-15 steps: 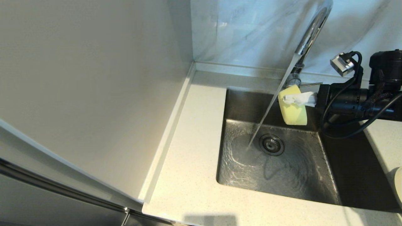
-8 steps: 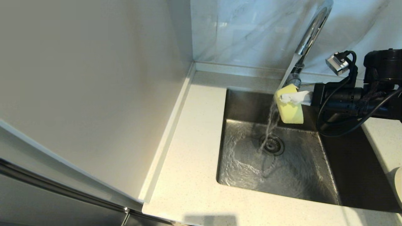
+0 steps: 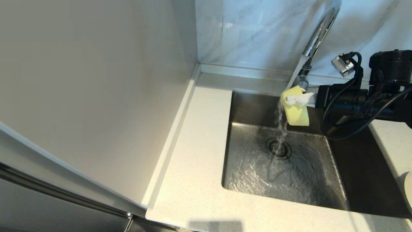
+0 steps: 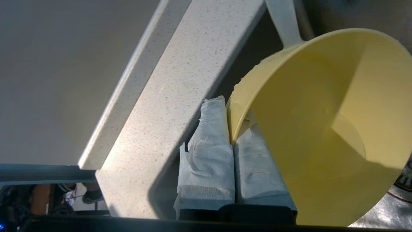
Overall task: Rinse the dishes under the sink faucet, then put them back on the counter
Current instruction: Rinse the bowl
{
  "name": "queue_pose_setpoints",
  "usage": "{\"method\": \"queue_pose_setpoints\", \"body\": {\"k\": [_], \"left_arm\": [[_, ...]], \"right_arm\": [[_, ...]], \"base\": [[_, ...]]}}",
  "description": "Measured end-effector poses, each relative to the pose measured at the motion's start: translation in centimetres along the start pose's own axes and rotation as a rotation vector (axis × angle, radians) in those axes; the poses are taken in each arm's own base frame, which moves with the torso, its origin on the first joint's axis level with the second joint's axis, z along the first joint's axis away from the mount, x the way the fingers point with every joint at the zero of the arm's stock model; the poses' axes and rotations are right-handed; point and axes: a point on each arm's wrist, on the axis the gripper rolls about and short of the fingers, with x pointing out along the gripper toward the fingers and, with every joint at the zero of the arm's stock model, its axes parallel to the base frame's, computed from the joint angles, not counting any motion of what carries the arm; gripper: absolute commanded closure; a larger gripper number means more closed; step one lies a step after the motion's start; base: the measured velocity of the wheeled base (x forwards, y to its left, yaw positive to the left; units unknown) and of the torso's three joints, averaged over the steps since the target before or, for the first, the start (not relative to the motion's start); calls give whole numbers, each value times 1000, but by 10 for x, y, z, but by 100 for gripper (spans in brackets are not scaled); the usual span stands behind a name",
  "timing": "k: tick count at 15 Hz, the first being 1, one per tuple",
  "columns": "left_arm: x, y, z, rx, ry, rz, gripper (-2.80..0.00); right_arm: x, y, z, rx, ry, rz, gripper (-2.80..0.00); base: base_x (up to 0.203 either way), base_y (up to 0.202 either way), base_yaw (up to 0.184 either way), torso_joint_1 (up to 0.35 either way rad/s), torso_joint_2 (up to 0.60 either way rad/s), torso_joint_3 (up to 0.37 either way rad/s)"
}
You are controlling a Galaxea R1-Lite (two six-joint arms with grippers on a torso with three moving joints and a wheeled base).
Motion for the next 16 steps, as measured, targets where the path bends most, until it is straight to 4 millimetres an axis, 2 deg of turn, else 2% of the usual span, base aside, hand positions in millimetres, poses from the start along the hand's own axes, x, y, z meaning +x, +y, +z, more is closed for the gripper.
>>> {"method": "queue_pose_setpoints", "body": {"k": [5,8,11,16], "left_arm": [[0,0,0,0,0,0,0],[0,0,0,0,0,0,0],[0,0,0,0,0,0,0],[0,0,0,0,1,0,0]], "right_arm": [[-2,-2,-10,-2,18,-40,0],[-9,-5,-38,-76,95,-71,0],[-17,-5,-62,-269,197,-86,0],[-12,7,-58,-418,189,-41,0]], "base": [[0,0,0,0,0,0],[0,0,0,0,0,0],[0,0,0,0,0,0],[0,0,0,0,0,0]]}}
